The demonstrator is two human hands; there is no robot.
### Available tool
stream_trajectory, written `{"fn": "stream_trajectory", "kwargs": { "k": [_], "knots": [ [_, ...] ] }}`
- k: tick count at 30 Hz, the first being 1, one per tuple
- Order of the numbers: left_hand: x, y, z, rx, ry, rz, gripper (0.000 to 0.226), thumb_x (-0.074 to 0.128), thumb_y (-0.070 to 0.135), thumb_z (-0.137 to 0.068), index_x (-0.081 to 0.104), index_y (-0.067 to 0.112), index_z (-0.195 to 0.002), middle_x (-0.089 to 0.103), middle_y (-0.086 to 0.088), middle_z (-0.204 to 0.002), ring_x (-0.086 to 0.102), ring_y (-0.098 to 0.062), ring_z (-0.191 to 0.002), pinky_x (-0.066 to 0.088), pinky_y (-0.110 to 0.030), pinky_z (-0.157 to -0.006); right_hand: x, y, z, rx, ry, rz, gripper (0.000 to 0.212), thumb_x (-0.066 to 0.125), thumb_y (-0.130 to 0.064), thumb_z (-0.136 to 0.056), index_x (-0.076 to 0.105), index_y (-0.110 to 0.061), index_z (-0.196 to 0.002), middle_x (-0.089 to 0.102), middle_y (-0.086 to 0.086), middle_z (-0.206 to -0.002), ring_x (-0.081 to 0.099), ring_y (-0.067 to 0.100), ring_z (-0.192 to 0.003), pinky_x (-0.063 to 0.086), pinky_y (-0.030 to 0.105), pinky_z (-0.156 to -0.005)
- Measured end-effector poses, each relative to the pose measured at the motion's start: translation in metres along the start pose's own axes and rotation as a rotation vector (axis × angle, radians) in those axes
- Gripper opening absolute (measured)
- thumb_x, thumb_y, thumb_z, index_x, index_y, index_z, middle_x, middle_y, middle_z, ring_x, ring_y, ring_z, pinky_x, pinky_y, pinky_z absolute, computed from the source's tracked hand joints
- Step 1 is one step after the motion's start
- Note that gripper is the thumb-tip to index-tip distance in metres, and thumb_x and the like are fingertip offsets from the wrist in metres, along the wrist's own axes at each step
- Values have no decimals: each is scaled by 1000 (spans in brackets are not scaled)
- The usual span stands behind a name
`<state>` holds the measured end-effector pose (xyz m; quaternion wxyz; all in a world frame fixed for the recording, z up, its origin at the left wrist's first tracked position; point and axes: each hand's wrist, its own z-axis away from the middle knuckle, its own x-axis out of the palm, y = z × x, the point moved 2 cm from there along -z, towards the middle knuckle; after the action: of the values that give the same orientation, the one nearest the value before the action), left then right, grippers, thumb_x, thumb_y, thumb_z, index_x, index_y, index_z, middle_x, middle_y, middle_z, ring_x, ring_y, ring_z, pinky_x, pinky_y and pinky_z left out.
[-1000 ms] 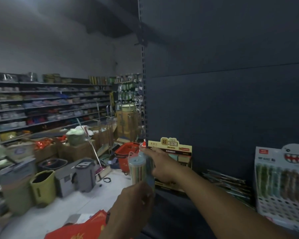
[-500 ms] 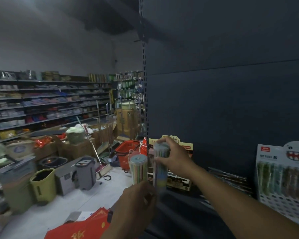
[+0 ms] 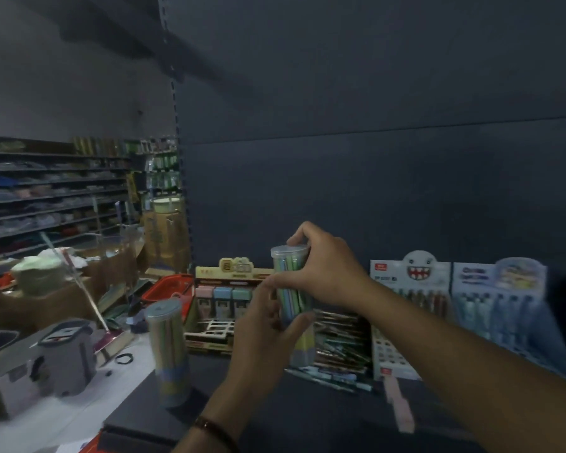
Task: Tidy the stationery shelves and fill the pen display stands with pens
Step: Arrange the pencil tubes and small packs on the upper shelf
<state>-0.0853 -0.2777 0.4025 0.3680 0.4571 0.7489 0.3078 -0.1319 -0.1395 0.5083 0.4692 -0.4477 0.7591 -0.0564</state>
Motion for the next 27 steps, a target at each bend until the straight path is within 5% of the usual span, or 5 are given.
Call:
{"fn": "stream_trajectory", "kwargs": {
  "k": [3,8,13,21,27],
  "knots": [
    [30,16,-7,4,-119,157,65,78,38,-94,45,41,-150,76,8,-105,76,-13,-93,63,-34,-78,-35,16,12,31,5,2,53,83,-70,-72,55,-36,-101,66,-12,-92,65,6,-78,58,34,-67],
    [78,34,-15,5,-349,334,52,66,24,-103,48,42,-149,72,1,-130,71,-26,-116,61,-47,-92,-93,76,46,144,23,-229,41,73,-61,-89,62,-38,-121,71,-1,-98,74,16,-86,64,46,-72],
    [138,54,-16,9,-519,374,53,60,16,-106,44,36,-153,68,-3,-138,66,-26,-127,54,-57,-106,-133,143,115,259,41,-252,40,74,-4,-90,66,-26,-122,75,2,-98,75,28,-85,61,56,-77],
    [247,107,-10,24,-706,455,50,61,14,-106,50,35,-150,65,-3,-141,65,-29,-129,55,-59,-102,-188,201,204,445,-17,-130,63,90,-38,-81,53,-34,-132,68,-10,-111,70,0,-88,55,19,-71],
    [325,140,4,34,-679,437,42,68,27,-102,58,37,-141,73,1,-127,73,-22,-115,61,-49,-95,-231,244,253,489,189,-77,57,91,-42,-76,59,-39,-123,71,-12,-101,68,0,-89,61,28,-79]
  ]
}}
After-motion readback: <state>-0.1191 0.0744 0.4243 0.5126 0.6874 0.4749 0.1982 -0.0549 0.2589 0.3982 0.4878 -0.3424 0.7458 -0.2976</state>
